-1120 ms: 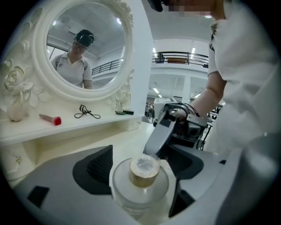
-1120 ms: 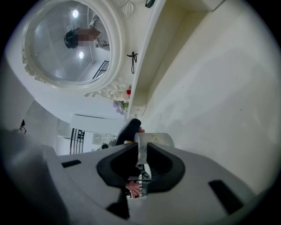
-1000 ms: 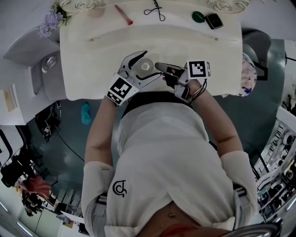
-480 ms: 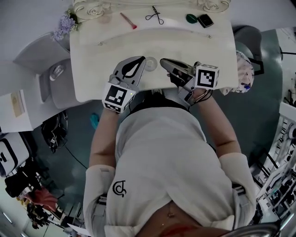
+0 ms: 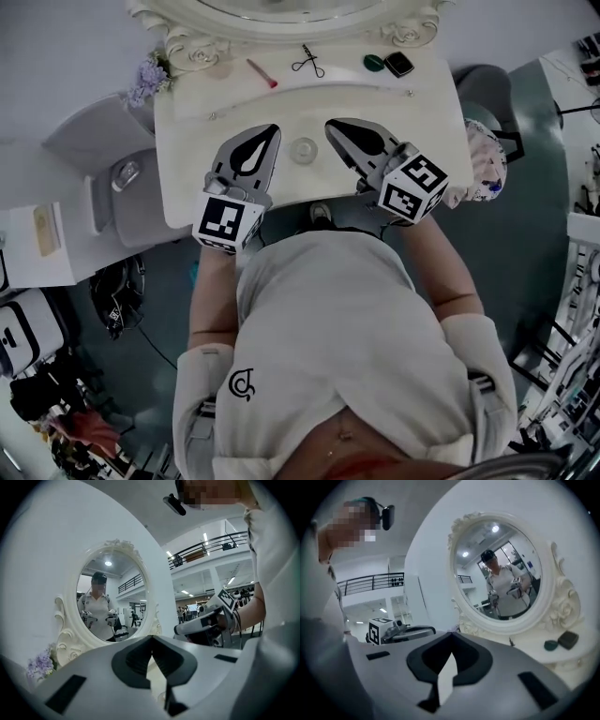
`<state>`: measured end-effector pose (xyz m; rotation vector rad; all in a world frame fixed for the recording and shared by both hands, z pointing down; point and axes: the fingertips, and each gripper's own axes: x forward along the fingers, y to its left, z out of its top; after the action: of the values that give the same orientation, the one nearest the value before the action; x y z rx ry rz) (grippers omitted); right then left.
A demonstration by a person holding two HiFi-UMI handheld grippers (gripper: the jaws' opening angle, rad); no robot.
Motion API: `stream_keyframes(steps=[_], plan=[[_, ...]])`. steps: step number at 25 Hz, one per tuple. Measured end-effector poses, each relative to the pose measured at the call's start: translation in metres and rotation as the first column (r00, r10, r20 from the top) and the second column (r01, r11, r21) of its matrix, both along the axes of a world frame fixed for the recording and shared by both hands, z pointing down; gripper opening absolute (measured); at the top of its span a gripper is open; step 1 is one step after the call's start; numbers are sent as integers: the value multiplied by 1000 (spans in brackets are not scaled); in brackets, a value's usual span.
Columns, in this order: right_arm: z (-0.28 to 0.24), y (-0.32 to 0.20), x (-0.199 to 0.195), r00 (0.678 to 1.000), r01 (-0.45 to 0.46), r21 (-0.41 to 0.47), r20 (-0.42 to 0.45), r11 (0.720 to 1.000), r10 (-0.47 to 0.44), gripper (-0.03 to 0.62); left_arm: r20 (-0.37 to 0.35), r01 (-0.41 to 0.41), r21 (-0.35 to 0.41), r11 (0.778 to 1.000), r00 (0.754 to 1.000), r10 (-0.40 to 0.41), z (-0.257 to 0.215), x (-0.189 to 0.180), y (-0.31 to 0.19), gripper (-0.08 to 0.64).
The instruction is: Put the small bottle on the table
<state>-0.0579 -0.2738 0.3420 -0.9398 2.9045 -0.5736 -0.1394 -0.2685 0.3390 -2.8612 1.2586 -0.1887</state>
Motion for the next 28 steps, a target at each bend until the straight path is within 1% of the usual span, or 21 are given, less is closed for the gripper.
stream_keyframes(steps=[2, 4, 7, 9, 10, 16, 20, 28], plan=[[-16, -3, 5, 999, -36, 94, -35, 995, 39, 6, 8, 18, 26, 1000, 1000, -18, -11, -6, 0, 12], [-29, -5, 9, 995, -65, 179, -66, 982, 78, 6, 0, 39, 40, 998, 999, -39, -20, -12, 0, 12], [-38, -7, 12, 983, -88, 304, -127, 949, 132, 6, -24, 75, 48, 996, 997, -73, -30, -23, 0, 14], [-38, -6, 14, 973, -96, 362, -163, 927, 165, 6, -37, 92, 48, 995, 995, -90, -34, -29, 0, 14], [-38, -5, 14, 969, -99, 377, -172, 921, 175, 6, -40, 99, 49, 994, 994, -97, -35, -31, 0, 14], [-38, -8, 15, 965, -129, 377, -164, 917, 203, 5, -45, 120, 63, 991, 992, -117, -41, -36, -2, 14], [-34, -11, 16, 959, -142, 375, -179, 916, 221, 5, -23, 125, 63, 990, 992, -124, -39, -34, -4, 14], [-27, -16, 15, 953, -148, 366, -195, 919, 231, 3, -12, 117, 68, 991, 993, -117, -37, -32, -8, 12]])
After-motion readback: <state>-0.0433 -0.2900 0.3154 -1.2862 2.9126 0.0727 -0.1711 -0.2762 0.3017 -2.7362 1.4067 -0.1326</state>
